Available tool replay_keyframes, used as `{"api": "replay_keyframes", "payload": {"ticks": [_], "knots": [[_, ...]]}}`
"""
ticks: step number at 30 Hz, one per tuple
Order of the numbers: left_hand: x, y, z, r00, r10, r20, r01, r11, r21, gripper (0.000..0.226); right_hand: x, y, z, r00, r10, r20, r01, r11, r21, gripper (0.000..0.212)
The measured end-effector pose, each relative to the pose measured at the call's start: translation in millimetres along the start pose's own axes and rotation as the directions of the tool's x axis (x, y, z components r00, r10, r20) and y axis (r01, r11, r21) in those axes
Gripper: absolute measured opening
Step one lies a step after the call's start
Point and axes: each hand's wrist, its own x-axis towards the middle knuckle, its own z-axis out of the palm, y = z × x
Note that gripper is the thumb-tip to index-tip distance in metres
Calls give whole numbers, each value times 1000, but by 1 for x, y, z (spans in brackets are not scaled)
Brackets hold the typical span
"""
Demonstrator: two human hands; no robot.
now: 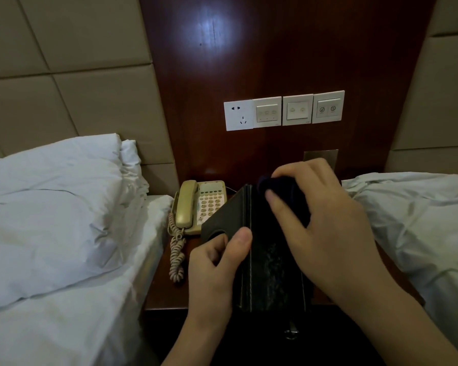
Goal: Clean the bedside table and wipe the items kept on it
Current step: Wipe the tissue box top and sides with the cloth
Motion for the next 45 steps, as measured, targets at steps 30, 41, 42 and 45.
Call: {"api": "replay_keyframes", "payload": {"ticks": [30,41,42,45], "knots": [[15,-5,6,990,10,-140,-21,997,-78,97,-40,-19,0,984,-99,148,91,994,61,19],[22,-2,8,992,-54,-117,37,989,-147,58,-39,-18,4,985,-106,135,96,992,80,21],[21,-1,9,988,-31,-150,15,994,-107,54,-37,-10,5,994,-67,91,60,995,77,20],[18,2,15,984,-40,-174,25,996,-86,69,-32,6,5,997,54,-48,-49,994,99,19]]}}
